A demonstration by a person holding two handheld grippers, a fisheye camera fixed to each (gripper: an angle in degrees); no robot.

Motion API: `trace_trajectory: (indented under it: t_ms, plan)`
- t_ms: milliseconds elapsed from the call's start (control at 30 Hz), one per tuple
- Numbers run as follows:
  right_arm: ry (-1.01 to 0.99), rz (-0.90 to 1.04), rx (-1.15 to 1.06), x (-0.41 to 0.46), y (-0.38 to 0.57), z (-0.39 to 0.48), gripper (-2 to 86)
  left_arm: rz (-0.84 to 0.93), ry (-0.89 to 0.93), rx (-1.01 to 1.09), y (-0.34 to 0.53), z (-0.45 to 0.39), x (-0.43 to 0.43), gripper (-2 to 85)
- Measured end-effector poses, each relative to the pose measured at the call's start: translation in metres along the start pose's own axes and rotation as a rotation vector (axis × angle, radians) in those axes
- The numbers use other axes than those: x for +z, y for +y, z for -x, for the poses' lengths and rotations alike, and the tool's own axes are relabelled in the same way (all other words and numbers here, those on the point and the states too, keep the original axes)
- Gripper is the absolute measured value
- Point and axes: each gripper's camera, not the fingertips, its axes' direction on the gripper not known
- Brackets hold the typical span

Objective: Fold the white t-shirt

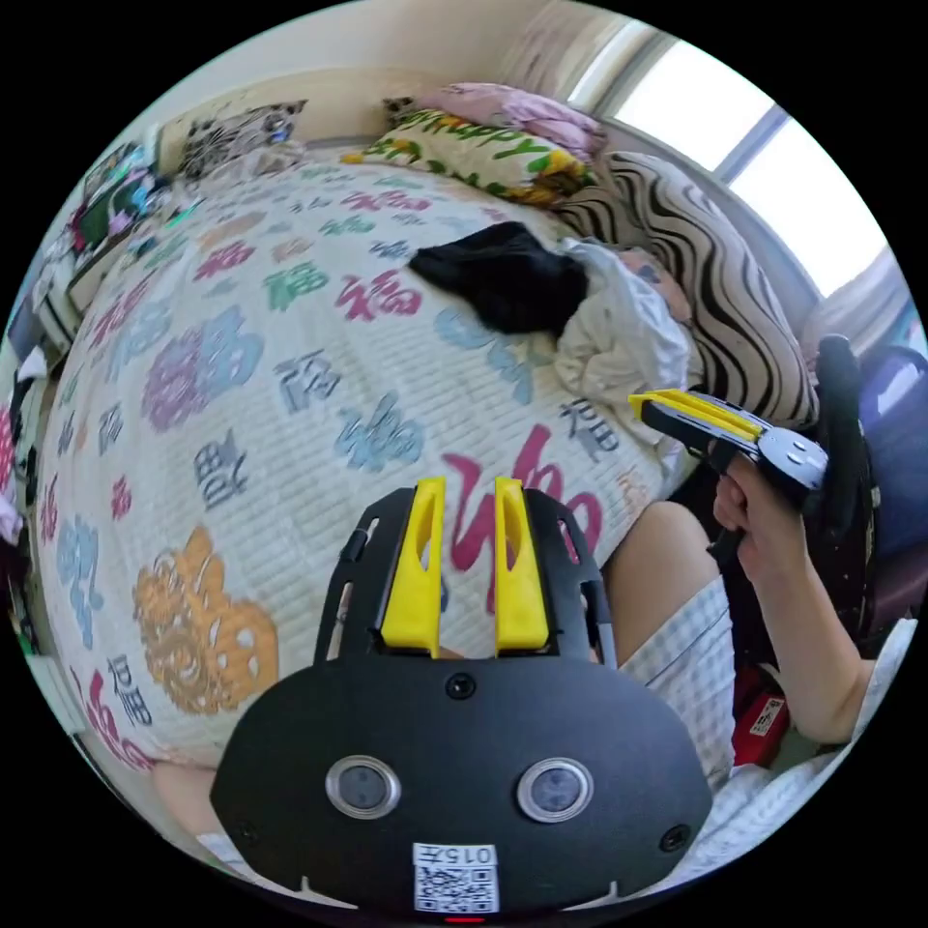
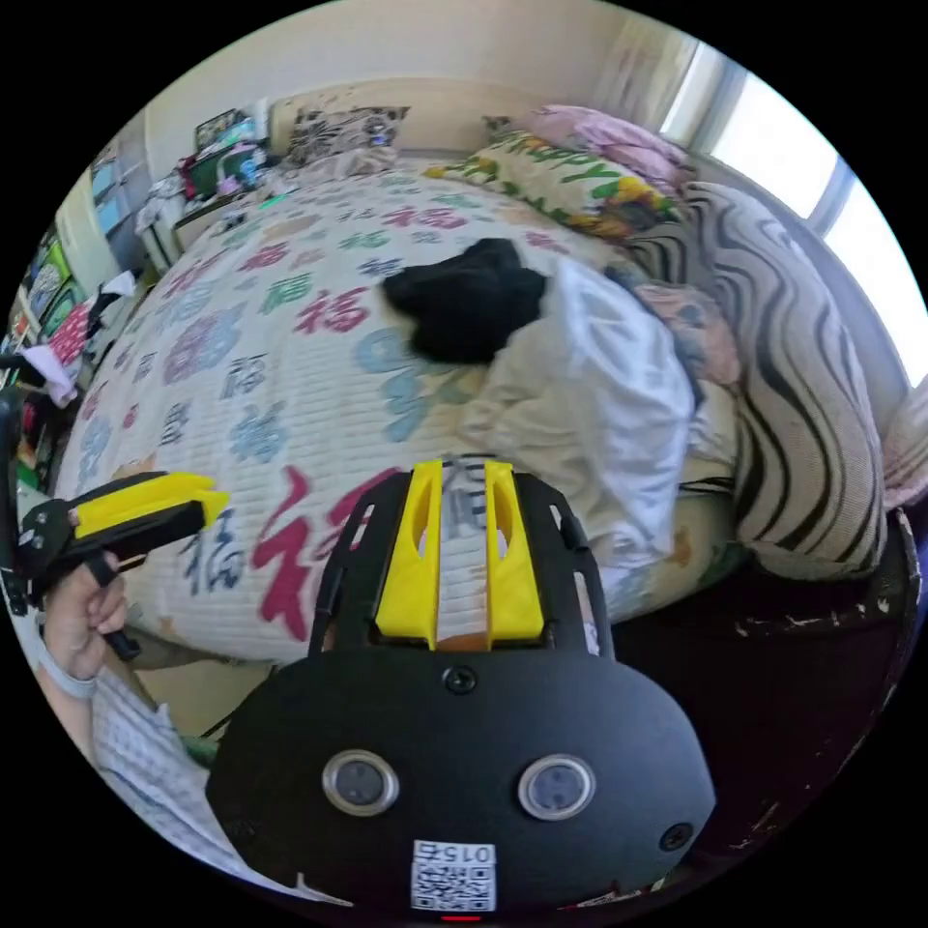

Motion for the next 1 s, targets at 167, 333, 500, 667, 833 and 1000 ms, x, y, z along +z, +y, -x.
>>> trace_trajectory:
  t_ms: [167,333,500,667,833,1000]
  plan:
    - [0.137,0.062,0.001,0.029,-0.010,-0.074,9.9,-0.014,0.092,0.097,-0.066,-0.043,0.018,10.5]
    - [0.161,0.059,-0.061,0.036,-0.017,-0.094,10.3,0.004,0.156,0.068,-0.131,-0.066,0.046,10.6]
    - [0.164,0.046,-0.047,0.034,-0.023,-0.110,6.0,0.039,0.138,0.021,-0.158,-0.067,0.063,8.8]
    - [0.103,0.026,-0.029,0.023,-0.027,-0.131,2.7,0.027,0.198,0.022,-0.157,-0.055,0.056,4.8]
    - [0.025,0.004,-0.021,-0.003,-0.029,-0.153,1.2,-0.063,0.269,0.008,-0.138,-0.025,0.012,1.8]
    - [-0.021,-0.053,-0.061,-0.049,-0.036,-0.158,0.6,-0.172,0.336,-0.021,-0.115,0.010,-0.054,1.0]
